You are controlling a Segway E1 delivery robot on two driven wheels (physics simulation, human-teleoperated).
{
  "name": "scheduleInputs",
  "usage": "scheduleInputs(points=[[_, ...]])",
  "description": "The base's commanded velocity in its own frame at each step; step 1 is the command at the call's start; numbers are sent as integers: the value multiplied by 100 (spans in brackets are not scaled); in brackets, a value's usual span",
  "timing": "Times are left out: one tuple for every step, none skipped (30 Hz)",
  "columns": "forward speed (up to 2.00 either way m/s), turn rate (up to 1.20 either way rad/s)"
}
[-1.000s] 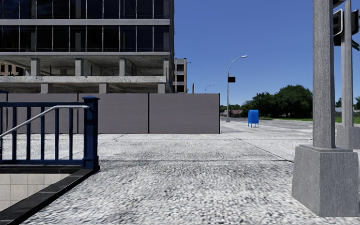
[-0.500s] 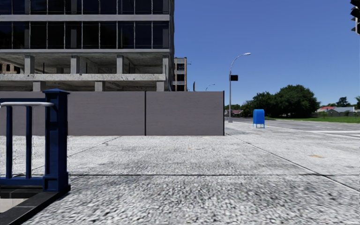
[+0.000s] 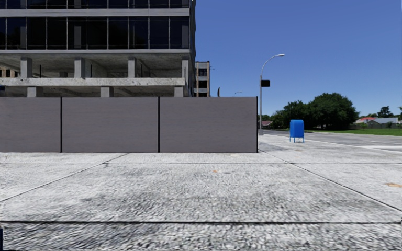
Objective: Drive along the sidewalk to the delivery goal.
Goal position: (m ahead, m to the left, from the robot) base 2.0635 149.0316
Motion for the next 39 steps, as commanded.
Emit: scheduleInputs(points=[[145,0],[145,0],[145,0],[145,0],[145,0],[145,0],[145,0],[145,0],[144,0],[140,8],[136,14],[135,18],[135,18],[135,21],[135,23],[135,25],[135,25],[134,26],[134,26],[134,28],[134,28],[134,32],[134,35],[134,37],[133,38],[133,38],[133,39],[133,39],[133,39],[133,39],[133,39],[133,39],[132,40],[132,40],[132,40],[132,40],[132,40],[132,40],[132,40]])
